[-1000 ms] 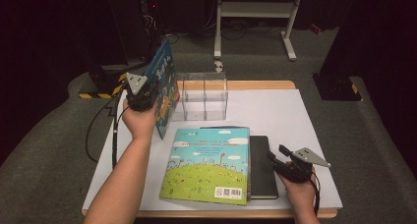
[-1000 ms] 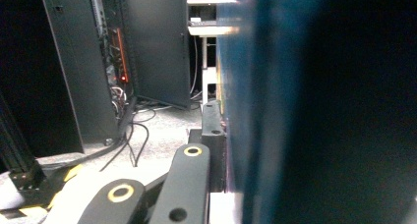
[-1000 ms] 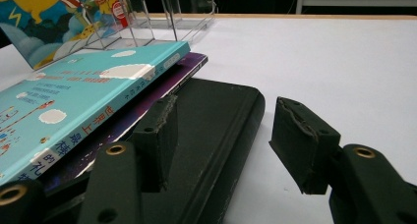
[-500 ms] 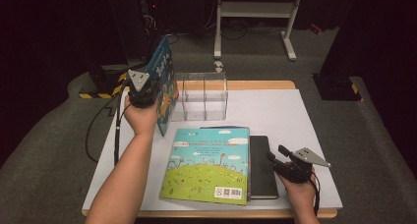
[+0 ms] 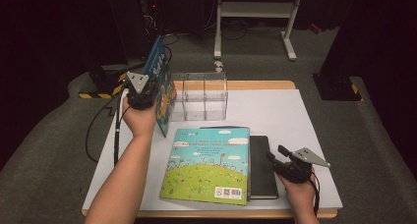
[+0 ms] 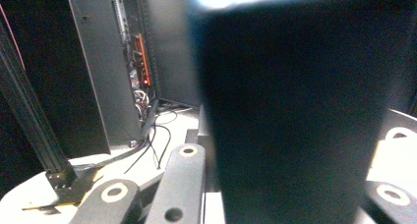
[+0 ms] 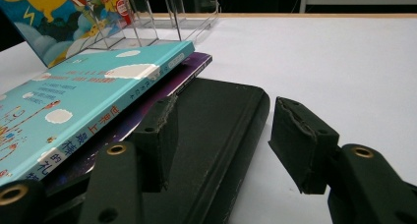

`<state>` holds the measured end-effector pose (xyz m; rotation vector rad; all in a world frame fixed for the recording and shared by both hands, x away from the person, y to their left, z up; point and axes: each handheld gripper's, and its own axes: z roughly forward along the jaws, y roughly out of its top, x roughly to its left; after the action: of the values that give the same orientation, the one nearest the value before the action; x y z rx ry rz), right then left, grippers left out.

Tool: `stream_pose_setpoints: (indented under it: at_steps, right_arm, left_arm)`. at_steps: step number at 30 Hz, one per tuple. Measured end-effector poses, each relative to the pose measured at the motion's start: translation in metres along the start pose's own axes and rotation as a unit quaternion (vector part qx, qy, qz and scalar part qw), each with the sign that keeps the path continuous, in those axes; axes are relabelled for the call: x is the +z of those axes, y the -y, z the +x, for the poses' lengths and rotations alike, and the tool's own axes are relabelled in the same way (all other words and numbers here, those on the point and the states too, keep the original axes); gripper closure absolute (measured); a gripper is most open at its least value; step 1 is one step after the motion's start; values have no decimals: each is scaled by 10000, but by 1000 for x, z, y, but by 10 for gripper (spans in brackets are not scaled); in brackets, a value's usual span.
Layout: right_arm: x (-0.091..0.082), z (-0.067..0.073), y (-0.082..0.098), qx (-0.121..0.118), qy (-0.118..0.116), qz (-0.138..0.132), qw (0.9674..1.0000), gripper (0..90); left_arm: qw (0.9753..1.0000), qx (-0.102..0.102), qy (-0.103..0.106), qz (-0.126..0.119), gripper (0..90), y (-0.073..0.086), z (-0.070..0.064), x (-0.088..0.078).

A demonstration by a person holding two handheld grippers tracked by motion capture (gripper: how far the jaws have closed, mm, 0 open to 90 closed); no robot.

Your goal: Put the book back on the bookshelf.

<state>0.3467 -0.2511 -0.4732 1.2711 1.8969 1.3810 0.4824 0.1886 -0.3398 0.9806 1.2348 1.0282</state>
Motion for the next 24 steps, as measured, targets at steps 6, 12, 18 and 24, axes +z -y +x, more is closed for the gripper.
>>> stream_pose_setpoints:
  at_steps: [6, 12, 18, 24]
  right_arm:
    - [0, 0, 0, -4, -2, 4, 10000, 434]
    - [1, 0, 0, -12, -8, 18, 10000, 433]
    - [1, 1, 1, -7, -5, 28, 10000, 433]
    - [2, 1, 1, -4, -12, 37, 10000, 433]
  left_arm:
    - [9999, -161, 8, 15, 795, -1, 0, 0]
    - [9997, -249, 35, 37, 774, -1, 2, 0]
    - [9990, -408, 125, 111, 713, 0, 4, -1]
    - [9986, -470, 155, 188, 668, 1, 7, -2]
